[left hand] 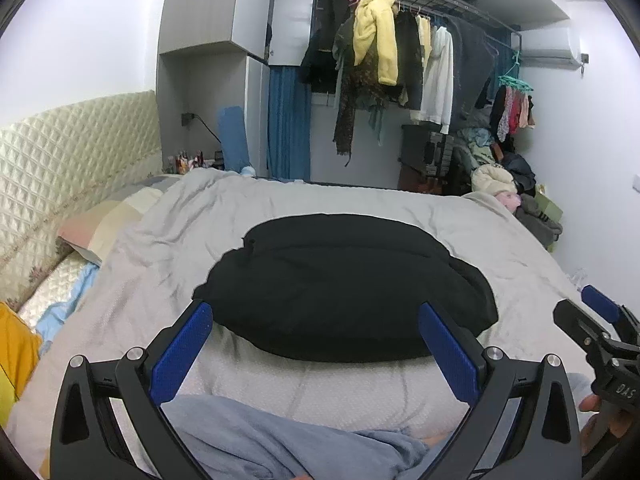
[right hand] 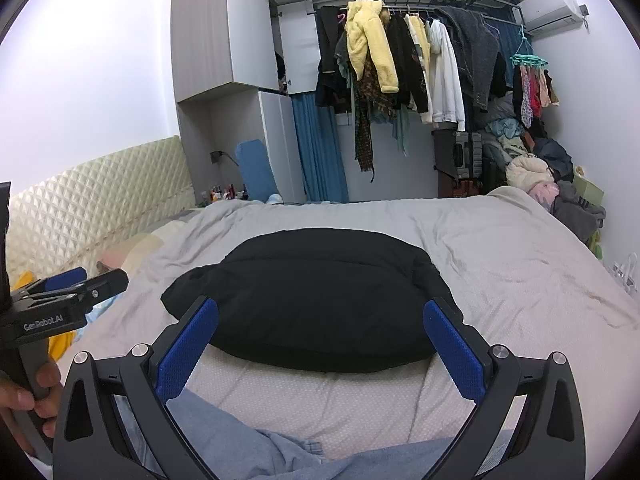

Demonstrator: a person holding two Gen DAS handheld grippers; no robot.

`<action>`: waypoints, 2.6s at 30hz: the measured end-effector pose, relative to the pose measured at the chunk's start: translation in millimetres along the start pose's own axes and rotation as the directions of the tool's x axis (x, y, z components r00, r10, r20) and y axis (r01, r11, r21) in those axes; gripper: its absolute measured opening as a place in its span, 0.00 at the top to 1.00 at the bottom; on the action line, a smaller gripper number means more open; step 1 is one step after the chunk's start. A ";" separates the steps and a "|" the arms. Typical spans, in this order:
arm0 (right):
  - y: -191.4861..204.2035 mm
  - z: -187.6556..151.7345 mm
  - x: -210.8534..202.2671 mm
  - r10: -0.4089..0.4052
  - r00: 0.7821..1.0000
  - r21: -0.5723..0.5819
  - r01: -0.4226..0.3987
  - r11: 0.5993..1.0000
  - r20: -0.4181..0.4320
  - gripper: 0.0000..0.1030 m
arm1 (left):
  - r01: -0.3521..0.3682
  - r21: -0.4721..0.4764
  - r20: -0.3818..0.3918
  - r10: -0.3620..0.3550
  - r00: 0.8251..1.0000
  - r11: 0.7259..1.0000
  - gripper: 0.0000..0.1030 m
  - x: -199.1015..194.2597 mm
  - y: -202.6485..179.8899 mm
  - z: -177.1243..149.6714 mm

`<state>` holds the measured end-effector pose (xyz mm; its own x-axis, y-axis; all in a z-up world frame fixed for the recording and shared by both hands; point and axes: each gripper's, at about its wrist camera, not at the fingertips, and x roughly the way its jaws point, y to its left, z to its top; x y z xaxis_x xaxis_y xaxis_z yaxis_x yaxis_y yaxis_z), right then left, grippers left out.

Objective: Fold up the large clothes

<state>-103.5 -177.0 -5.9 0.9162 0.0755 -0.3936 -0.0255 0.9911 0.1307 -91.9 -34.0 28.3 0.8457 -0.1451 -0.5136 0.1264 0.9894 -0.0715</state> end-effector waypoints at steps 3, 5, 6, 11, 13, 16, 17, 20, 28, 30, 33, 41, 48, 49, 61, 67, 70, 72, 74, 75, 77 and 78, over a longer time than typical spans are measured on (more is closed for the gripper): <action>-1.0 0.4 -0.1 0.001 1.000 0.007 -0.001 1.000 -0.001 0.00 | 0.001 -0.003 0.006 -0.001 1.000 1.000 0.00 -0.2 2.7 0.6; -1.3 0.8 -0.3 -0.003 1.000 0.004 0.003 1.000 -0.001 0.00 | 0.001 0.000 0.002 -0.001 1.000 1.000 0.00 0.4 2.5 0.8; -1.9 0.7 -0.4 -0.002 1.000 0.003 0.002 1.000 0.000 0.00 | 0.000 0.000 0.004 0.000 1.000 1.000 0.00 -0.2 2.2 0.7; -6.5 0.9 -1.2 -0.004 1.000 -0.009 0.004 1.000 0.004 0.00 | 0.009 0.009 -0.007 -0.009 1.000 1.000 0.00 2.3 -0.4 0.5; -6.9 0.6 -0.6 -0.003 1.000 -0.010 0.003 1.000 0.000 0.00 | 0.012 0.013 -0.011 -0.012 1.000 1.000 0.00 3.5 -2.5 1.0; -7.7 1.2 -0.9 -0.008 1.000 -0.008 0.008 1.000 0.002 0.00 | 0.014 0.019 -0.011 -0.014 1.000 1.000 0.00 3.9 -3.2 1.3; -8.5 0.9 -1.2 -0.009 1.000 -0.007 0.009 1.000 0.004 0.00 | 0.017 0.018 -0.009 -0.017 1.000 1.000 0.00 3.6 -3.0 1.3; -10.1 -0.2 -3.8 -0.014 1.000 -0.005 0.014 1.000 0.015 0.00 | 0.029 0.018 -0.006 -0.029 1.000 0.999 0.00 2.6 -2.9 0.3; -8.6 -1.1 -0.7 -0.024 1.000 -0.004 0.024 1.000 -0.002 0.00 | 0.016 0.007 -0.015 -0.016 1.000 1.000 0.00 5.5 -0.6 -2.8; -9.9 -2.0 -0.7 -0.021 1.000 0.006 0.021 1.000 -0.003 0.00 | 0.014 0.007 -0.018 -0.014 1.000 1.000 0.00 5.8 -1.0 -3.5; -11.5 -2.8 -0.7 -0.023 1.000 0.009 0.023 1.000 0.000 0.00 | 0.015 0.005 -0.017 -0.015 1.000 1.000 0.00 5.9 -1.5 -3.1; -14.3 -4.4 -1.7 -0.030 1.000 0.013 0.030 0.999 -0.003 0.00 | 0.008 0.001 -0.021 -0.008 1.000 1.000 0.00 8.8 -3.5 -4.3; -13.3 -5.7 -1.7 -0.035 0.999 0.017 0.035 0.999 -0.006 0.00 | 0.008 0.001 -0.025 -0.008 1.000 1.000 0.00 9.3 -5.6 -4.9; -13.3 -5.8 -1.7 -0.035 0.999 0.017 0.035 0.999 -0.005 0.00 | 0.008 0.000 -0.026 -0.008 1.000 1.000 0.00 9.9 -5.9 -5.3; -13.4 -5.4 -2.2 -0.038 0.999 0.014 0.038 0.999 -0.004 0.00 | 0.008 -0.005 -0.027 -0.008 1.000 1.000 0.00 11.4 -4.3 -6.8; -13.7 -5.4 -3.1 -0.043 0.999 0.009 0.043 0.999 0.001 0.00 | 0.008 -0.007 -0.024 -0.008 1.000 1.000 0.00 12.4 -4.6 -7.6; -14.6 -5.1 -3.6 -0.043 0.999 0.007 0.043 0.999 0.002 0.00 | 0.009 -0.006 -0.025 -0.009 1.000 1.000 0.00 12.5 -3.6 -7.5; -15.0 -4.8 -2.7 -0.050 0.999 0.009 0.050 0.999 0.002 0.00 | 0.008 -0.010 -0.024 -0.008 1.000 1.000 0.00 12.8 -3.0 -7.3; -16.8 -3.9 -2.0 -0.047 0.999 0.014 0.047 0.999 -0.001 0.00 | 0.009 -0.009 -0.023 -0.009 1.000 1.000 0.00 12.4 -2.5 -6.9; -17.2 -3.6 -1.7 -0.049 0.999 0.014 0.049 0.999 -0.003 0.00 | 0.009 -0.009 -0.022 -0.010 1.000 1.000 0.00 13.1 -2.9 -7.2; -18.1 -3.5 0.1 -0.054 0.998 0.012 0.054 0.998 -0.010 0.00 | 0.009 -0.007 -0.025 -0.009 1.000 1.000 0.00 12.6 -2.0 -7.1; -17.4 -3.0 0.1 -0.054 0.998 0.012 0.054 0.998 -0.013 0.00 | 0.009 -0.006 -0.026 -0.010 1.000 1.000 0.00 13.2 -2.1 -7.2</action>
<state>-104.2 -194.0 -11.0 0.9111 0.0235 -0.4115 0.0285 0.9924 0.1197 -84.7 -38.0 15.6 0.8305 -0.1544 -0.5353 0.1311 0.9880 -0.0815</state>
